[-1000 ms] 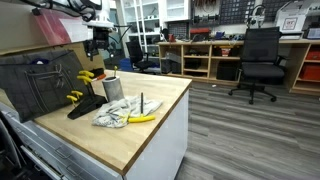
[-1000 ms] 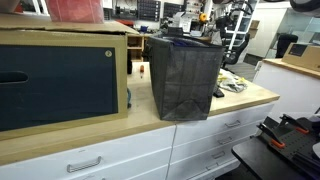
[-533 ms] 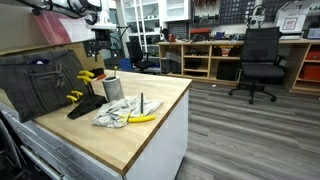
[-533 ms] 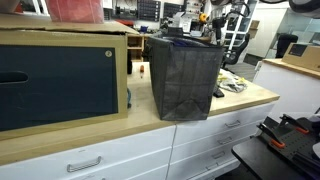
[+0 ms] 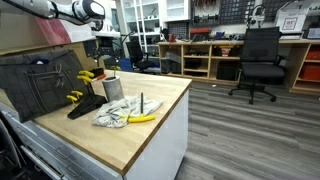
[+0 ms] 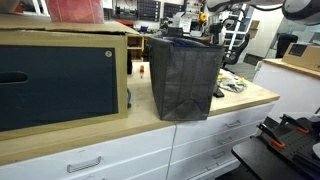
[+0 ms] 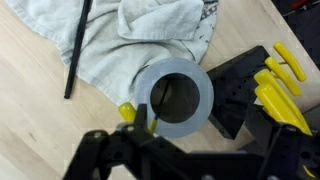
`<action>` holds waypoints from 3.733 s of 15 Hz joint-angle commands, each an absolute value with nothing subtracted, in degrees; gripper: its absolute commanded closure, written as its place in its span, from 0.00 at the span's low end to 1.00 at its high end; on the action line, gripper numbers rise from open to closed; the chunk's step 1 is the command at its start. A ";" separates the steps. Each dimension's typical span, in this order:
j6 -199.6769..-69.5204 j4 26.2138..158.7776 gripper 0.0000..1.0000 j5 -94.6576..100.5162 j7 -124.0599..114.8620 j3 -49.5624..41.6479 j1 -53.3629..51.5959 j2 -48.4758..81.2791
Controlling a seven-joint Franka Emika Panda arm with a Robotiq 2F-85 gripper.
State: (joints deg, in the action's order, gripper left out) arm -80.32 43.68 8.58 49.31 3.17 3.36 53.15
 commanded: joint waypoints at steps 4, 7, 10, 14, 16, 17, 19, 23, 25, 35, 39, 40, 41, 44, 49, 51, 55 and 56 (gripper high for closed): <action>-80.22 37.88 0.00 8.13 52.65 3.91 3.70 53.69; -79.36 35.63 0.00 8.55 56.02 4.03 3.52 55.31; -78.68 34.35 0.00 9.18 62.01 4.01 3.36 57.06; -78.28 32.55 0.00 9.45 67.88 3.62 3.22 59.15; -78.38 31.76 0.00 9.34 69.54 3.51 3.24 59.83; -78.44 31.39 0.00 9.26 70.27 3.51 3.25 60.04; -78.59 30.91 0.00 9.19 71.45 3.49 3.26 60.13; -78.86 30.34 0.00 9.38 73.90 3.34 3.09 60.35; -78.79 30.37 0.00 9.41 74.83 3.29 3.02 60.67; -77.33 30.30 0.00 9.08 79.45 3.16 3.70 62.67; -76.93 30.31 0.26 9.19 80.84 3.04 3.84 62.67; -76.87 30.31 0.35 9.21 81.04 3.00 3.85 62.64; -76.71 30.33 0.42 9.25 80.92 2.86 3.83 62.55; -76.55 30.34 0.65 9.30 79.70 2.50 3.73 62.31; -76.85 30.19 1.00 9.67 76.91 1.18 3.47 61.80; -76.92 30.21 0.63 9.87 74.89 0.29 3.24 61.68; -76.76 30.14 0.42 10.27 71.62 -1.16 2.45 61.52; -76.66 30.11 0.35 10.37 71.24 -1.47 2.20 61.48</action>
State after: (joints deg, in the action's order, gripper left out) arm -78.32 31.16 8.87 73.55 -0.08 3.53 61.81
